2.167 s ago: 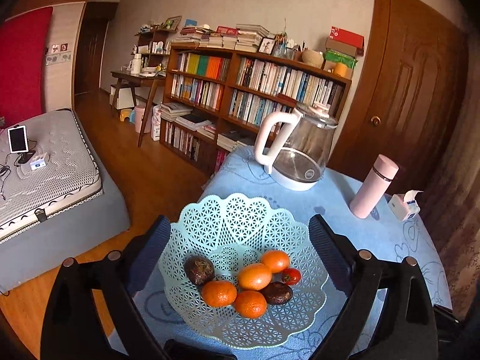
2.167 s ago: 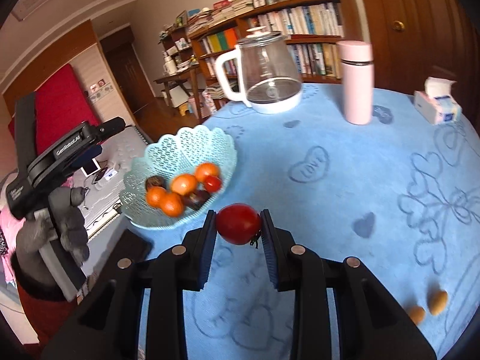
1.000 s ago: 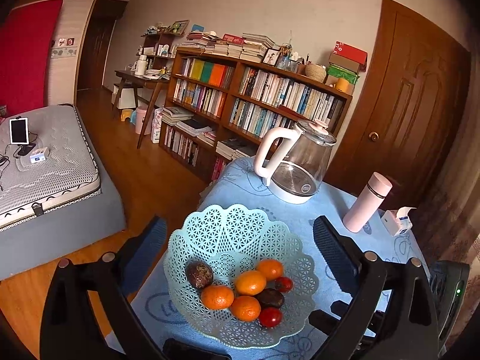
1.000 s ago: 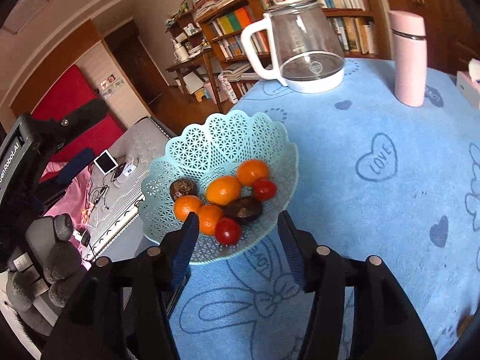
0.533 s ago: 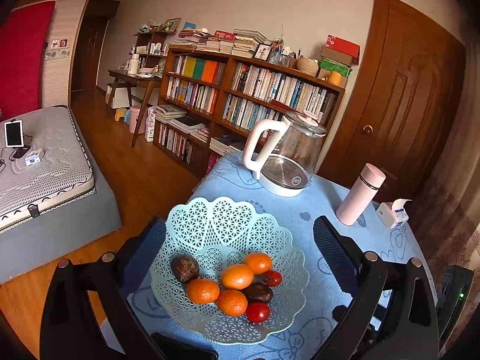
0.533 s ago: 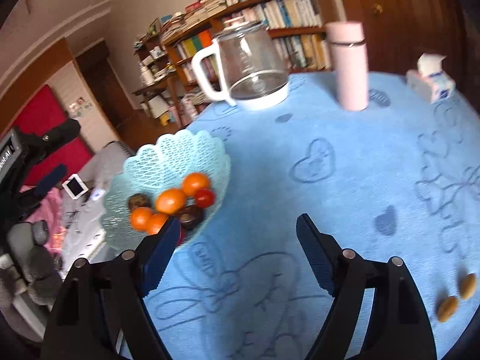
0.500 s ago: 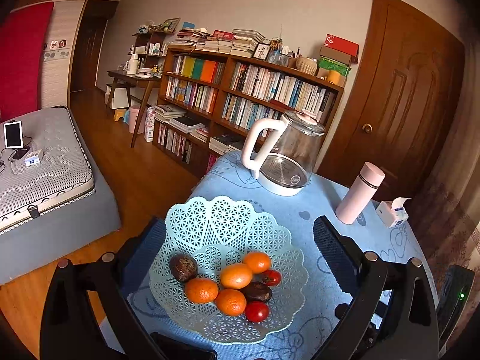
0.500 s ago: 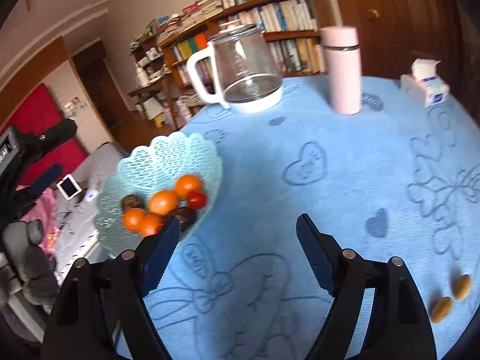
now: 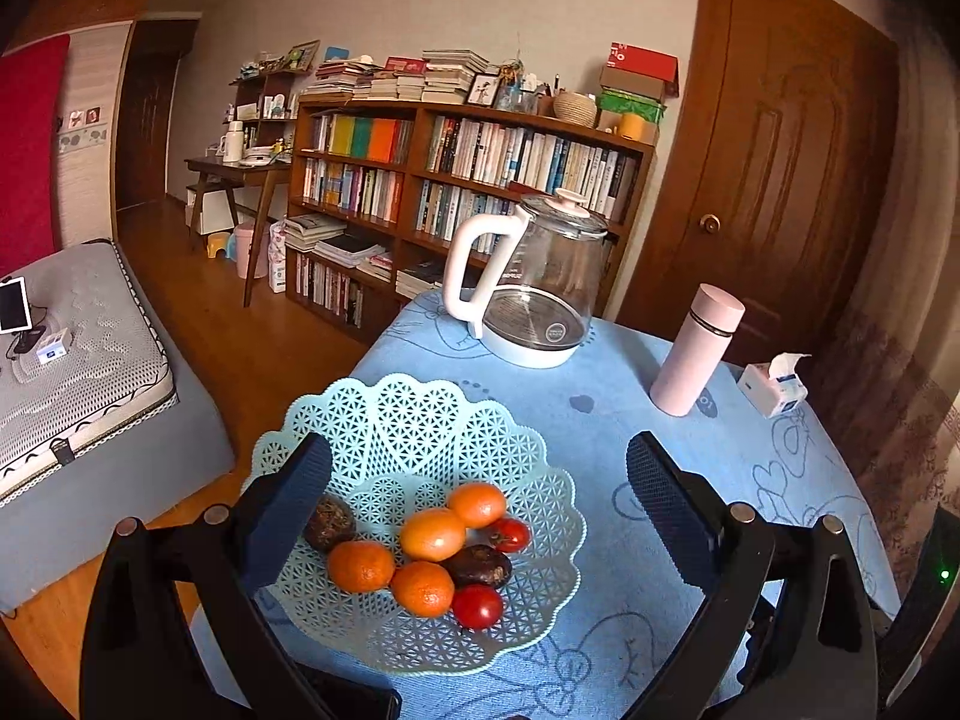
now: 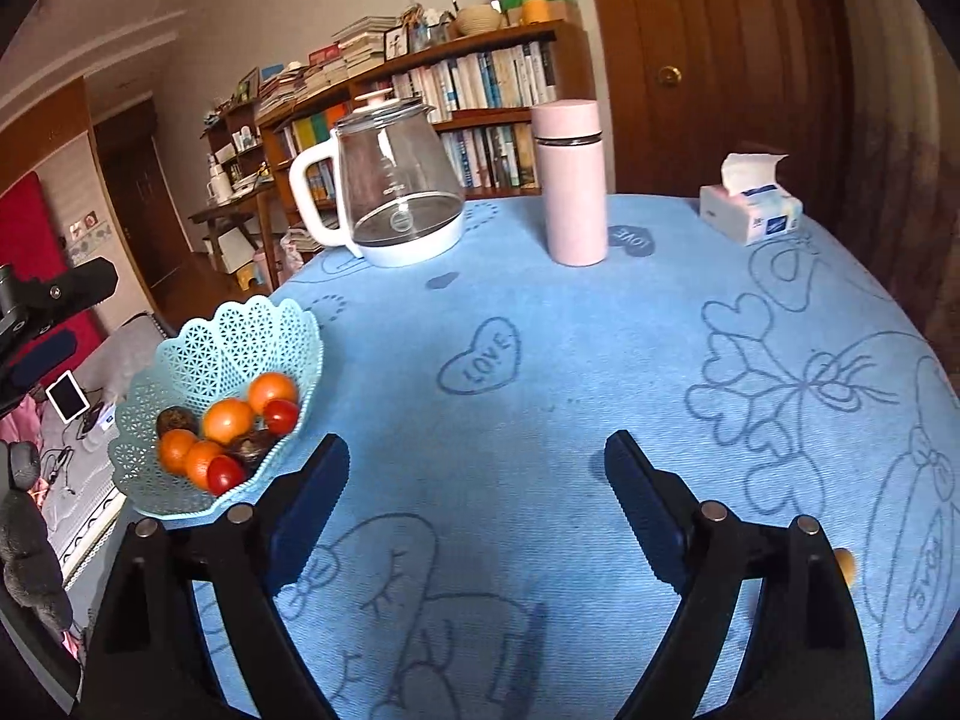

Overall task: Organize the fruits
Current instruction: 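Move both tools back from the basket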

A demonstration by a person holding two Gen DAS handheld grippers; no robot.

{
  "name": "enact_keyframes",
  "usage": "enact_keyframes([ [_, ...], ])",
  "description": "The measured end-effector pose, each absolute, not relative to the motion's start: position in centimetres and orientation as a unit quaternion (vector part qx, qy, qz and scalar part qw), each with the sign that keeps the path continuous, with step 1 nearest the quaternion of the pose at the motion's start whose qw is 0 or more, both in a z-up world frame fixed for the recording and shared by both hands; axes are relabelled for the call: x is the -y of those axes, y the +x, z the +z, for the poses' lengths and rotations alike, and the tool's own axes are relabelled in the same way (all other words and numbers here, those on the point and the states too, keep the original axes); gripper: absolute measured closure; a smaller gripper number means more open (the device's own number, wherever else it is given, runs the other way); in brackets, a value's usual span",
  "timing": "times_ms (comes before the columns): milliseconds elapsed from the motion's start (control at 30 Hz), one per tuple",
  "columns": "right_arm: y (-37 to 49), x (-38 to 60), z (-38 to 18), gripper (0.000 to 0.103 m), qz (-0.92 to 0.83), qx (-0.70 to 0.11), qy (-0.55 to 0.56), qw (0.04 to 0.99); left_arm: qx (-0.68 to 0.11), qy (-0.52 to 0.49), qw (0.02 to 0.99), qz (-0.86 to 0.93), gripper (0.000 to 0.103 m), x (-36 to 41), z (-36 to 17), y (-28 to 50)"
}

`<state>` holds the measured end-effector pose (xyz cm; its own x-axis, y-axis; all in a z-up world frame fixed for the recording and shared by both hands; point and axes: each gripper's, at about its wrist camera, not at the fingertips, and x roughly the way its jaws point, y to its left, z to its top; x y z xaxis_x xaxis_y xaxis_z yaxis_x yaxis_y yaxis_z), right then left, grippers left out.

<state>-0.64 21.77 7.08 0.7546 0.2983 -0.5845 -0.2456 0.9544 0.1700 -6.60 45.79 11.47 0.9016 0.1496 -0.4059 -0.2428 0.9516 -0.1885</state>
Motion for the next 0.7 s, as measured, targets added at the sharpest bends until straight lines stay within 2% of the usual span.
enact_keyframes([
  [700, -1.7, -17.0, 6.6, 0.017, 0.093, -0.314, 0.059, 0.943, -0.224, -0.036, 0.973, 0.040, 0.003, -38.2, 9.6, -5.5],
])
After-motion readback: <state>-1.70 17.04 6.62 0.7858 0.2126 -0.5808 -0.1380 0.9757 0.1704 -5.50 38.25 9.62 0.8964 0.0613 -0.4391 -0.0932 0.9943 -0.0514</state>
